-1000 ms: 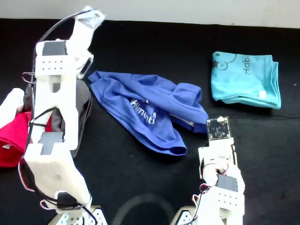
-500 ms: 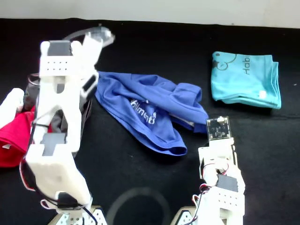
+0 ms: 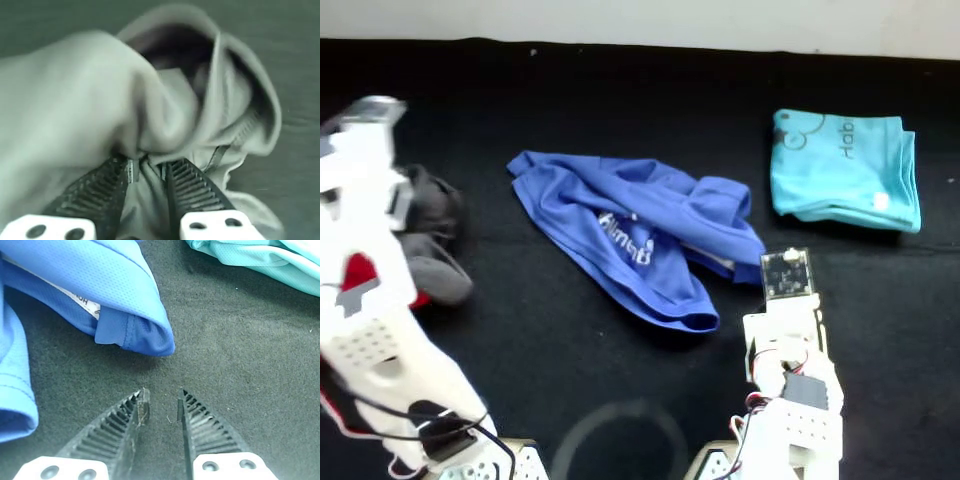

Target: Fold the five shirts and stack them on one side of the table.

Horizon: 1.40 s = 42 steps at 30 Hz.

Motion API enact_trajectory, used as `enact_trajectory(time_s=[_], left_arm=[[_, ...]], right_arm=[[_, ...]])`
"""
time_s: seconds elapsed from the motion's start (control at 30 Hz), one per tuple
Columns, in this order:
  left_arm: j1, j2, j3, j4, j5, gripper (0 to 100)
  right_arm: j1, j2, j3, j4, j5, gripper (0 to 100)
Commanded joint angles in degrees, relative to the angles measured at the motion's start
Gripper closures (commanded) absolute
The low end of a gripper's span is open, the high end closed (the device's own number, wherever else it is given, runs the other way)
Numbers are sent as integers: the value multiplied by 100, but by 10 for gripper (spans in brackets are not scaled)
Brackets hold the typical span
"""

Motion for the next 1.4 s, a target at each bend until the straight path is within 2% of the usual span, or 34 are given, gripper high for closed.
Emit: enact_trajectory(time_s=[0.0, 0.2, 0.33, 0.47, 0.6, 0.73, 0.87, 0.97, 1.07, 1.2, 1.37], left_arm=[[-444, -48, -822, 615, -18, 899], [75, -57, -2246, 2347, 9, 899], [356, -435, -2765, 2409, 369, 899], [971, -1288, -2633, 2409, 536, 899], [2053, -2246, -1903, 2409, 791, 899], [3802, -2949, -505, 2409, 853, 899], [5534, -3011, 523, 2189, 1319, 899], [6431, -2818, 831, 1732, 1749, 898], [7011, -2448, 866, 1204, 1873, 882], [7565, -1842, 848, 791, 1873, 804], [8154, -1314, 848, 422, 1873, 816]], right_arm=[[22, -84, 497, -92, -44, 896], [22, -84, 497, -92, -44, 896], [22, -84, 497, -92, -44, 896], [22, -84, 497, -92, -44, 896], [92, -84, 444, -66, -79, 896], [681, -92, 400, -57, -264, 896], [1341, -92, 127, 303, -1002, 896], [1640, -92, -13, 752, -1046, 896], [1859, -92, 13, 831, -1046, 896], [1886, -92, 13, 822, -1046, 896], [1877, -92, 22, 822, -1046, 896]])
